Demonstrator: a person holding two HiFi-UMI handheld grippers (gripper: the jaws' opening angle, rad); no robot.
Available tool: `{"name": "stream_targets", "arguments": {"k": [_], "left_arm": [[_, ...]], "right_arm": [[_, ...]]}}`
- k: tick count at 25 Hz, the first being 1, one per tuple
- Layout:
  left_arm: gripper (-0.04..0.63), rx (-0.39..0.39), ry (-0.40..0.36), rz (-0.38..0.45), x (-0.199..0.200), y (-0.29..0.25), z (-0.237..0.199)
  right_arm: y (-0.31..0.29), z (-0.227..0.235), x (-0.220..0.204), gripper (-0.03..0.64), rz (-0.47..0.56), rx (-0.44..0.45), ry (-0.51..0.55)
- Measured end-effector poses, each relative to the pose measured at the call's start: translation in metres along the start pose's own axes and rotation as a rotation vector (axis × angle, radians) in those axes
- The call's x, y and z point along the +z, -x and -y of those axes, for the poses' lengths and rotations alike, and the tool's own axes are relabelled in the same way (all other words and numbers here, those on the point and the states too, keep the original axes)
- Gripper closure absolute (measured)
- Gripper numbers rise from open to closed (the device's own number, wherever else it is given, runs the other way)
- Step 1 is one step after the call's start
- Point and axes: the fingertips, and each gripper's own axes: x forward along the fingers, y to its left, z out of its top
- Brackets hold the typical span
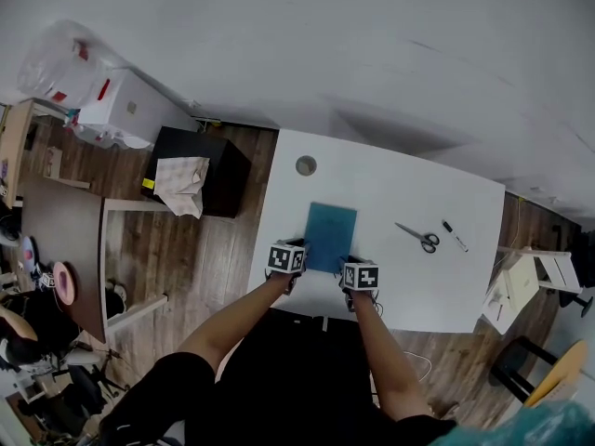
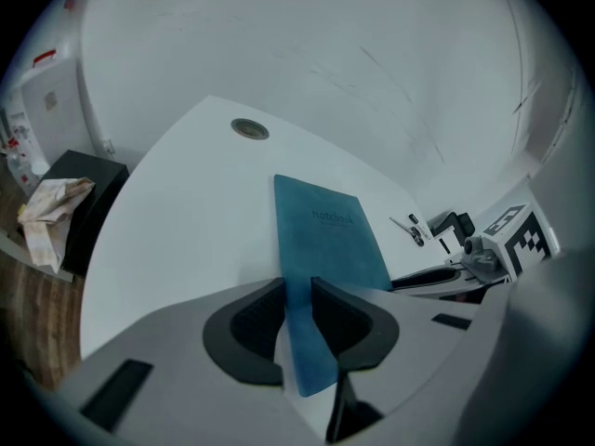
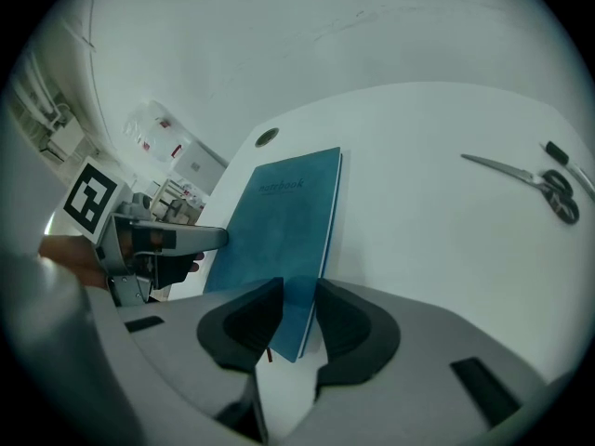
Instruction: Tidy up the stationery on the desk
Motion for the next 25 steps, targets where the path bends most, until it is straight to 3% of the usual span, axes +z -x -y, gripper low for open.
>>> {"name": "stream_targets", "arguments": {"k": [5, 9, 18, 25], "left_arm": [[0.502, -0.032, 0.058, -0.013, 0.019, -0.006, -0.002], [0.502, -0.022, 0.026, -0.015, 0.018, -0.006, -0.002], [0.500, -0.016, -0.019, 0.012, 0.019, 0.002, -0.002], [0.500, -0.052, -0.098, 0.042, 0.005, 0.015, 0.027]], "right_arm": [[-0.004, 0.009, 0.025, 0.499, -0.061, 0.031, 0.020], [-0.005, 0.008, 0.022, 0.503, -0.082, 0.049, 0.043], [0.008, 0.011, 0.012, 0.503, -0.046, -0.020, 0.081], [0.047, 0.031, -0.006, 0.503, 0.027, -0.060, 0.022]]}}
